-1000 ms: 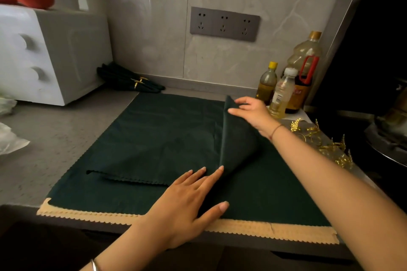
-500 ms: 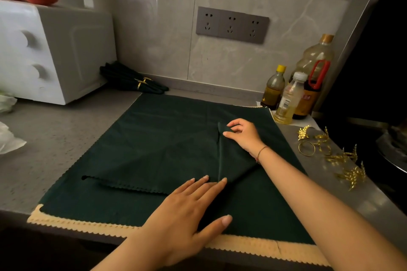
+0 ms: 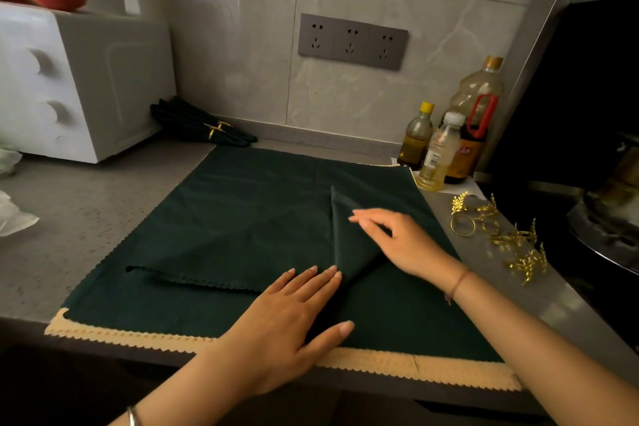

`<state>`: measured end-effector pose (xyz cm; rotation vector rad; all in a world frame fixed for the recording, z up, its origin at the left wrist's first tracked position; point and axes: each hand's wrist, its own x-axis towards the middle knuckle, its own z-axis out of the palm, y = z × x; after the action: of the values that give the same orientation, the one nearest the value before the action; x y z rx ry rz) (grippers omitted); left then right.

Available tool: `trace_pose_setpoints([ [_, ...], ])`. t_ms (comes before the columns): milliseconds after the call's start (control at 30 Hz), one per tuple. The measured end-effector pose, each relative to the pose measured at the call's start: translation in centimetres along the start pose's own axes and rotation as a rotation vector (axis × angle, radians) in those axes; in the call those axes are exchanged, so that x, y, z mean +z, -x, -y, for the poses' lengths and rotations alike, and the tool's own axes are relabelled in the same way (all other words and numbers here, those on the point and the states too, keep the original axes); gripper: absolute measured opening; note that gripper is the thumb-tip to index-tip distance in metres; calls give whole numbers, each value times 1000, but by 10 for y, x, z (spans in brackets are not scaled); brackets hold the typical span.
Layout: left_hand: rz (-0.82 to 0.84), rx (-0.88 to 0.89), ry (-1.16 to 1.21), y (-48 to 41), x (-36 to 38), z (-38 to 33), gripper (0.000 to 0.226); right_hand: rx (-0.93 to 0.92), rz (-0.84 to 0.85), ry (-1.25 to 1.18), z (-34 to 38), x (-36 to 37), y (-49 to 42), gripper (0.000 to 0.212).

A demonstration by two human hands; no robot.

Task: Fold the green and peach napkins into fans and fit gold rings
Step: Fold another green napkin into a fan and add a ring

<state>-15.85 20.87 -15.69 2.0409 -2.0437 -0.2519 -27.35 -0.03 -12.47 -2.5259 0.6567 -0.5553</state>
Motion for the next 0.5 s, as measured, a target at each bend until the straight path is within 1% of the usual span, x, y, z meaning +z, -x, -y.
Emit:
trace_pose_setpoints([
  [133,-8,-14,-39,1,3,-3,76,9,217,233,-1,10,28,42],
  [200,-16,-11,-38,1,2,-4,75,23,279,273,-2,16,32,46],
  [367,-17,-22,-71,0,4,-4,74,25,276,299,-2,22,35,48],
  [500,-21,-24,-60,0,6,-5,79,-42,286,289,9,20,51,47],
])
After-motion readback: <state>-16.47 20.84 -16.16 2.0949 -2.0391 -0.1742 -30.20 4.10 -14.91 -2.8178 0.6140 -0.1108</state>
